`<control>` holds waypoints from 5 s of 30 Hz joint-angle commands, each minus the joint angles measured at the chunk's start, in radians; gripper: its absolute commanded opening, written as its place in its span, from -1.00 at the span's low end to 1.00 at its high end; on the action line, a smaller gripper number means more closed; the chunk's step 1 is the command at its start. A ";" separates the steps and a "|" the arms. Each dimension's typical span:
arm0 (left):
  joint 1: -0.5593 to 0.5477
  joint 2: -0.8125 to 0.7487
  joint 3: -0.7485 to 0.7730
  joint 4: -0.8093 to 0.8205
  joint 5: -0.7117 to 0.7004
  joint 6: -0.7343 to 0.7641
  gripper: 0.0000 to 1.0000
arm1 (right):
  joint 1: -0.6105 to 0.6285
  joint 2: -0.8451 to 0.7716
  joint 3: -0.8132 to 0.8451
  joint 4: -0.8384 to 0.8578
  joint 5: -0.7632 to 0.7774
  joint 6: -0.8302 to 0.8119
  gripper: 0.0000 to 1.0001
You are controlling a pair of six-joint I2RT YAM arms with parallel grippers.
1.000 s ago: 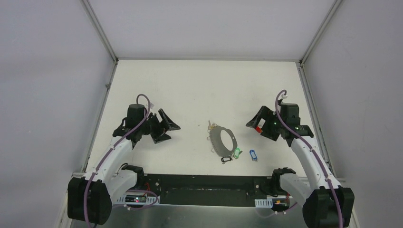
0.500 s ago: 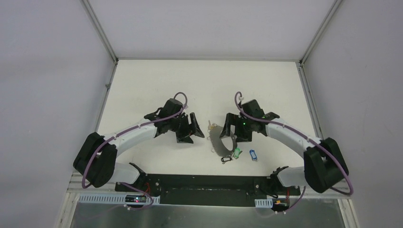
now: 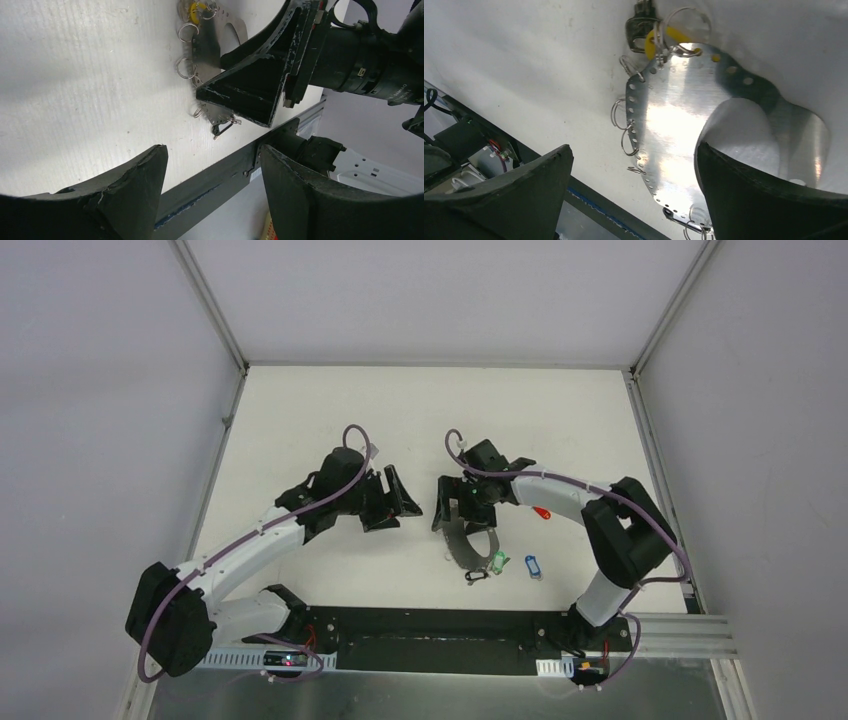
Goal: Put the keys on the keyring
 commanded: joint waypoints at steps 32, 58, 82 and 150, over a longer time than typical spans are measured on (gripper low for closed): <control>-0.052 0.126 -0.017 0.005 -0.025 -0.085 0.13 | -0.130 -0.182 -0.052 -0.147 0.013 -0.124 0.89; -0.114 0.286 0.085 -0.053 -0.044 -0.003 -0.18 | -0.072 -0.120 -0.229 0.026 -0.299 0.063 0.77; -0.220 0.587 0.426 -0.389 -0.289 0.111 -0.40 | -0.073 -0.242 -0.192 -0.154 -0.165 -0.028 0.77; -0.229 0.509 0.504 -0.399 -0.236 0.235 -1.00 | -0.141 -0.502 -0.156 -0.132 -0.096 0.015 0.81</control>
